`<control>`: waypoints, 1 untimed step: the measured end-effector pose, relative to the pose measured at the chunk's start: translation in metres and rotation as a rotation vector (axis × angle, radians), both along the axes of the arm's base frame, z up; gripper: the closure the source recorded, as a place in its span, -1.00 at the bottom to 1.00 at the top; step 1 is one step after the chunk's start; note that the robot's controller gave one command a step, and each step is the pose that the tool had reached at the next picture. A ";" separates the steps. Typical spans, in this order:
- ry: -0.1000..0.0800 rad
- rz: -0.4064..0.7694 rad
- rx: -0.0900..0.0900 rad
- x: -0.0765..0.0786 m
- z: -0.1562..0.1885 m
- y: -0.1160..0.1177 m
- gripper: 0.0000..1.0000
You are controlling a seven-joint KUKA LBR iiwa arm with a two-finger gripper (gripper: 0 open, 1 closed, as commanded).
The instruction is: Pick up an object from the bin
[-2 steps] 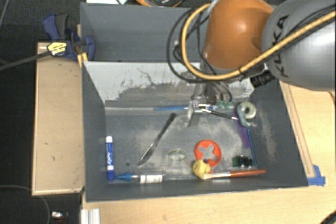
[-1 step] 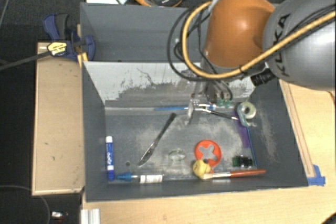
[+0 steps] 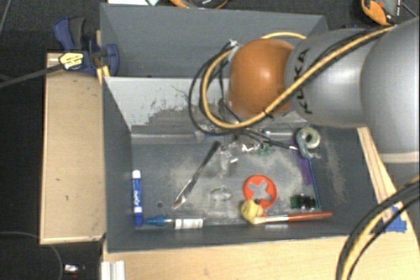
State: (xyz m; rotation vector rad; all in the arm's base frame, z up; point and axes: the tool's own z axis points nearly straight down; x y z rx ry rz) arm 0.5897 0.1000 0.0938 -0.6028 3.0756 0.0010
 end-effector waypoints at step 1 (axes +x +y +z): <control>-0.005 0.058 0.000 0.004 0.067 0.002 -1.00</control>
Offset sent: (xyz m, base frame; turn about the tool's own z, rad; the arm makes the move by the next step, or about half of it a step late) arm -0.0020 -0.0210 0.0062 -0.1044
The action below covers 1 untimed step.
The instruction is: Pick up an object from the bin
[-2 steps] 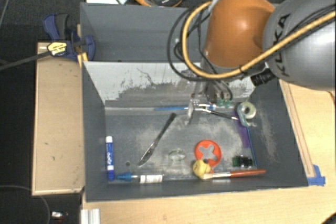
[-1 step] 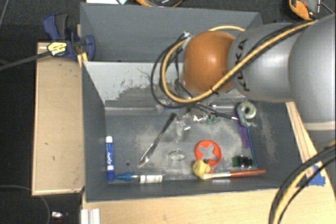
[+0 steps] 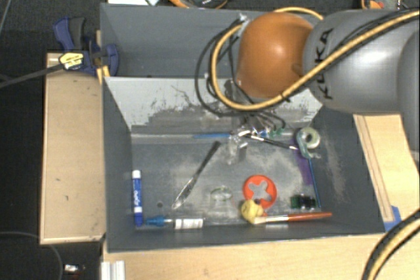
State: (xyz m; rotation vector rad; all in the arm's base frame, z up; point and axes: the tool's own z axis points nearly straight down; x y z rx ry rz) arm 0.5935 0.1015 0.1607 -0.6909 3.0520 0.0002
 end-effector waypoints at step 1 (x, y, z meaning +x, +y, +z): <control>0.008 0.042 0.000 -0.005 -0.060 -0.022 -1.00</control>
Offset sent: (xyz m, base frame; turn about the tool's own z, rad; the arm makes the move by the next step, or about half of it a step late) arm -0.0009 0.0083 -0.0907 -0.4146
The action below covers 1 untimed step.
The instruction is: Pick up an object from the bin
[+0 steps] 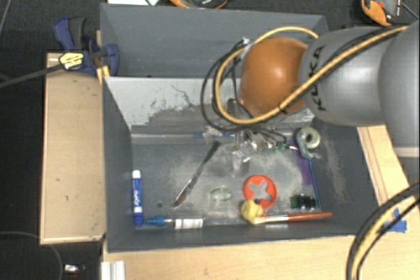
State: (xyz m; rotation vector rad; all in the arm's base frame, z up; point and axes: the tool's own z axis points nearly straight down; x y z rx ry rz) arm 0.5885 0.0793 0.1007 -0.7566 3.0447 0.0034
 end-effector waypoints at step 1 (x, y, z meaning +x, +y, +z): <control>-0.018 0.368 -0.001 0.005 -0.030 0.031 -1.00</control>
Offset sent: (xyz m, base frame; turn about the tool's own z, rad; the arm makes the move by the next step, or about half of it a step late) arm 0.0008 -0.0008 -0.0307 -0.0312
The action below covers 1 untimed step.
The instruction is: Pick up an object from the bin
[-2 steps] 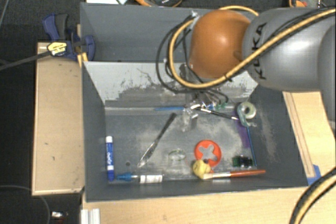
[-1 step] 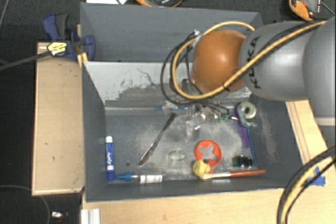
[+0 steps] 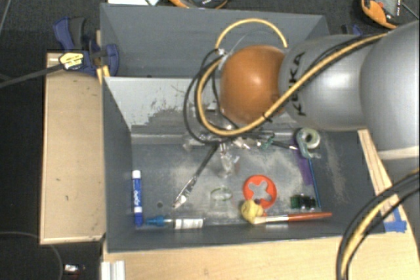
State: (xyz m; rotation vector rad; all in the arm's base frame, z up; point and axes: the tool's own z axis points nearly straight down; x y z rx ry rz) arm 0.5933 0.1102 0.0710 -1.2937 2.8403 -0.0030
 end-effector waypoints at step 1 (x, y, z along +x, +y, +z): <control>0.018 -0.337 0.000 -0.003 0.000 -0.032 1.00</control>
Offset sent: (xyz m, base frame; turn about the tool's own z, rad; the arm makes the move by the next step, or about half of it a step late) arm 0.0000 0.0000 0.0000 0.0000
